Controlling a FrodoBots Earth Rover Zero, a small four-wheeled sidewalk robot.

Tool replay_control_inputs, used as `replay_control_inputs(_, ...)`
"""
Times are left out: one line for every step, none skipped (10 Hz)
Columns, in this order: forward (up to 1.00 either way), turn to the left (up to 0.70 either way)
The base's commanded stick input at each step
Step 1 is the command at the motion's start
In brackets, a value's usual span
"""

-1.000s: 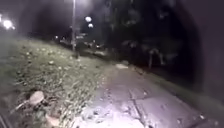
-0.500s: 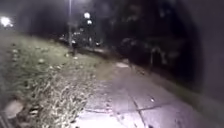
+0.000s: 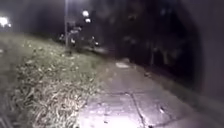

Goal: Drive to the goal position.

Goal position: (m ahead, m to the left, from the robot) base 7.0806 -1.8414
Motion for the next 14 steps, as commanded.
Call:
replay_control_inputs(0.7, 0.0)
replay_control_inputs(0.7, 0.0)
replay_control_inputs(0.7, 0.0)
replay_control_inputs(0.7, 0.0)
replay_control_inputs(0.7, 0.0)
replay_control_inputs(0.7, 0.0)
replay_control_inputs(0.7, 0.0)
replay_control_inputs(0.7, 0.0)
replay_control_inputs(0.7, 0.0)
replay_control_inputs(0.7, 0.0)
replay_control_inputs(0.7, 0.0)
replay_control_inputs(0.7, 0.0)
replay_control_inputs(0.7, 0.0)
replay_control_inputs(0.7, 0.0)
